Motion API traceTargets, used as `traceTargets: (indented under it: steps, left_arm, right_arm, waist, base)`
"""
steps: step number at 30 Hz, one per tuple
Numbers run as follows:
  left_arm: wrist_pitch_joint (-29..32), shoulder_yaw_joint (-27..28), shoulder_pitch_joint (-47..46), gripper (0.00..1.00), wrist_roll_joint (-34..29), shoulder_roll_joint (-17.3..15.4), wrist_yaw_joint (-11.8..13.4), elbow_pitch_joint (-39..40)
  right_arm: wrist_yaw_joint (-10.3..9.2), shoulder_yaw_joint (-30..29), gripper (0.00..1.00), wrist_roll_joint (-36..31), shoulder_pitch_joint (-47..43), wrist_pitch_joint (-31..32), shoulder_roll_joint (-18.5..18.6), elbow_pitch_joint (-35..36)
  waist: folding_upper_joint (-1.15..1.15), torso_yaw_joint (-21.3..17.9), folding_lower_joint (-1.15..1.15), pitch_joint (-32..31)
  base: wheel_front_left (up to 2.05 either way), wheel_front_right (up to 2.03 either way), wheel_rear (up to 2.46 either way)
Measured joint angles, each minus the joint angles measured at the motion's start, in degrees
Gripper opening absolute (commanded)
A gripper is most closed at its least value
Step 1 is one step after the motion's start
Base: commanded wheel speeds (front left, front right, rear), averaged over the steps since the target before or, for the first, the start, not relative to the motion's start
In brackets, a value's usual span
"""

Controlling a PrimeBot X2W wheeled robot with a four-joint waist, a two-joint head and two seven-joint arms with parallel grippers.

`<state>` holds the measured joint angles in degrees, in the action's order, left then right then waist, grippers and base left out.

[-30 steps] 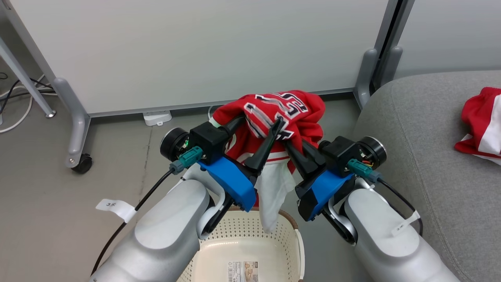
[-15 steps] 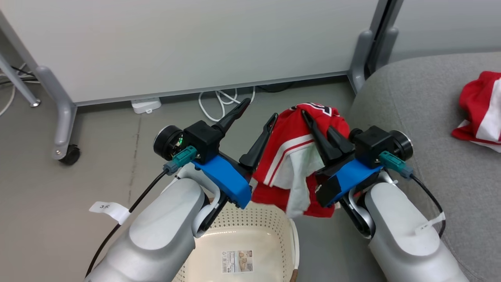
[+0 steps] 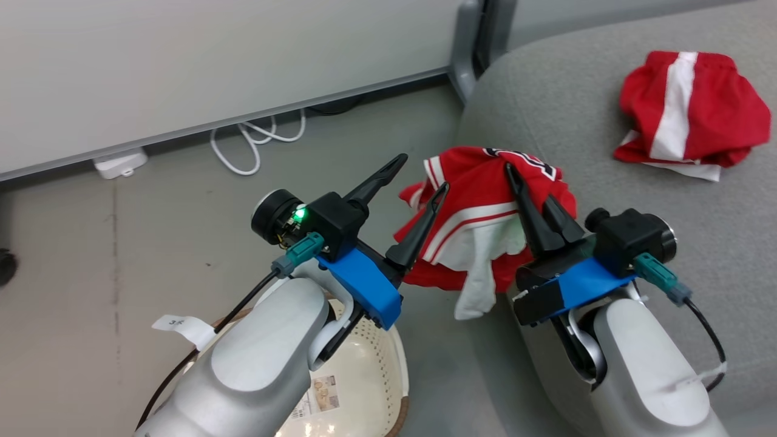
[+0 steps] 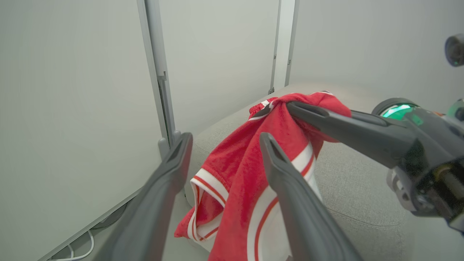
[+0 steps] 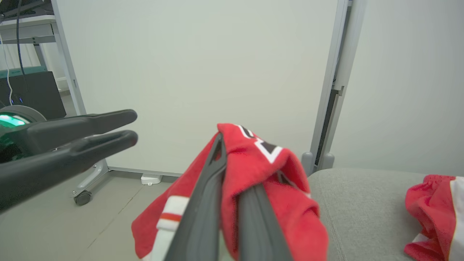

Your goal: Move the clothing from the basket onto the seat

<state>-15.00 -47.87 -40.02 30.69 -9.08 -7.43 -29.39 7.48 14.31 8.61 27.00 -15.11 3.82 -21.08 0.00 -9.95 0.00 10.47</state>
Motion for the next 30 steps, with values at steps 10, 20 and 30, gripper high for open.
traceTargets:
  steps: [10, 20, 30]
  left_arm:
    - [0.0, -2.6, -0.7, 1.0, -0.1, 0.2, 0.0, 0.3]
    - [0.0, -4.5, -1.3, 1.0, 0.0, 0.2, 0.0, 0.1]
    - [0.0, -4.4, -2.5, 1.0, -0.2, 0.1, 0.0, 1.0]
  right_arm:
    - [0.0, -3.0, 0.0, -0.5, -6.0, 0.0, 0.0, 5.4]
    - [0.0, -4.6, 0.0, -0.4, -9.6, 0.0, -0.1, 7.6]
    - [0.0, -11.0, 0.0, -0.4, -6.4, 0.0, 1.5, 11.1]
  waist:
    - [0.0, -6.7, 0.0, 1.9]
    - [0.0, -11.4, 0.0, 2.7]
    - [0.0, -9.8, 0.0, 3.7]
  base:
    - [0.0, 0.0, 0.0]
    - [0.0, 0.0, 0.0]
    - [0.0, 0.0, 0.0]
